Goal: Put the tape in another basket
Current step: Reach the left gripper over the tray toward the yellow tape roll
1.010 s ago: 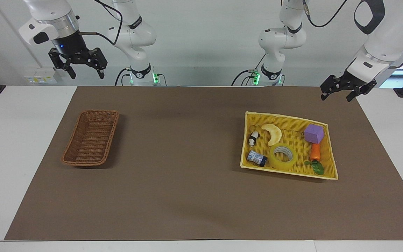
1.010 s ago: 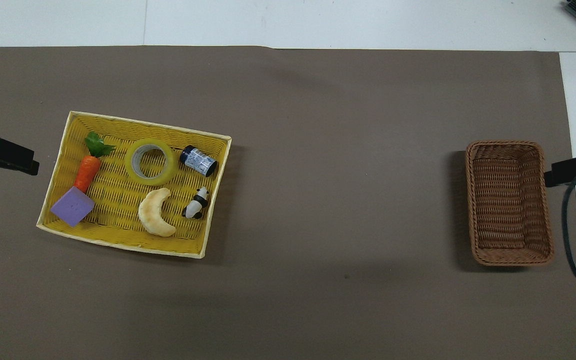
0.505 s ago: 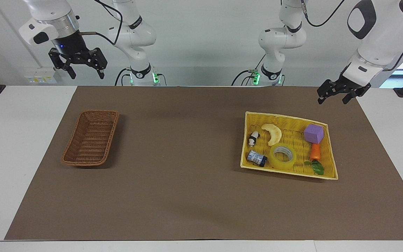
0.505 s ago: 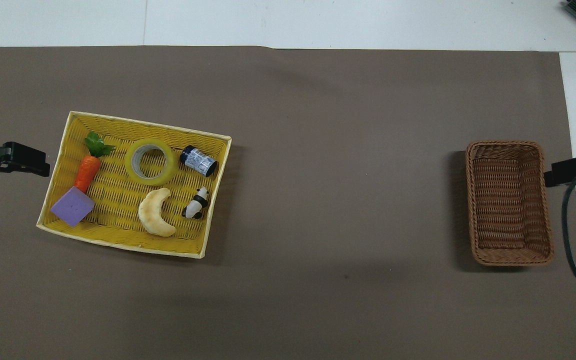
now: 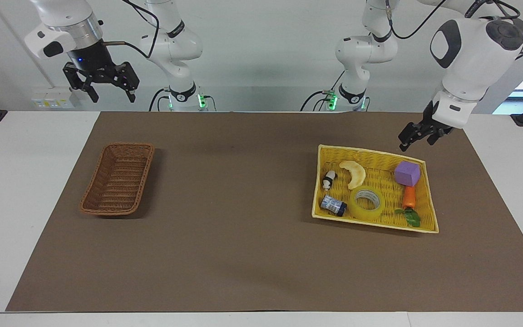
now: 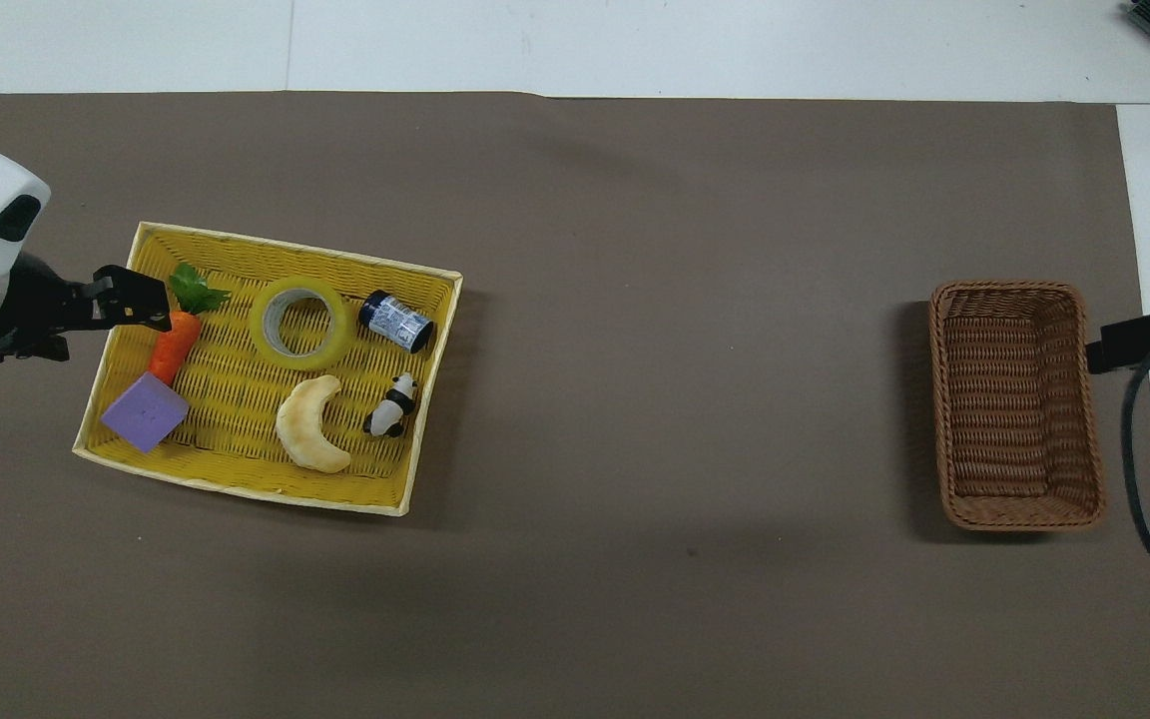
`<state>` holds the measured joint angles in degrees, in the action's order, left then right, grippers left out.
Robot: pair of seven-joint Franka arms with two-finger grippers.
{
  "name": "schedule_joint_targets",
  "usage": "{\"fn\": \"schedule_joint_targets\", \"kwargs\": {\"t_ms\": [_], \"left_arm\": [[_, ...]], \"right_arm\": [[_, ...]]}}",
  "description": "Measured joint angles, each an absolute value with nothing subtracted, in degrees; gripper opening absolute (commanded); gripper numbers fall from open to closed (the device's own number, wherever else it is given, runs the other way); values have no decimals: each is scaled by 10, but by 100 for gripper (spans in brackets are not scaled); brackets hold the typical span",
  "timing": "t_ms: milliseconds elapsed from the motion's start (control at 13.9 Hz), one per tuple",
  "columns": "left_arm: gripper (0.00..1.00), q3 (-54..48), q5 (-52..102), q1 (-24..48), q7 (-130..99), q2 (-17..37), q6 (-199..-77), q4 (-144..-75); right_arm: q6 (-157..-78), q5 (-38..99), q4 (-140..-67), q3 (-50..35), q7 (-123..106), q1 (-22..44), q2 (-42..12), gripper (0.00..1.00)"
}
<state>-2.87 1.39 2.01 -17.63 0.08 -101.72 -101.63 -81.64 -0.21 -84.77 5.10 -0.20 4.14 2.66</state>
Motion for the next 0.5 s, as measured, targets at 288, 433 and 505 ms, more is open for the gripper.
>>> {"fn": "schedule_joint_targets", "kwargs": {"t_ms": [288, 433, 505], "left_arm": [[100, -29, 15, 27, -201, 6, -1104, -1085], [100, -29, 23, 33, -209, 23, -1154, -1118], [100, -29, 26, 39, -218, 36, -1182, -1130]], "right_arm": [[-816, -2, -848, 51, -2, 41, 27, 100], [-816, -2, -848, 51, -2, 41, 27, 100], [-816, -2, -848, 51, -2, 41, 27, 100]]}}
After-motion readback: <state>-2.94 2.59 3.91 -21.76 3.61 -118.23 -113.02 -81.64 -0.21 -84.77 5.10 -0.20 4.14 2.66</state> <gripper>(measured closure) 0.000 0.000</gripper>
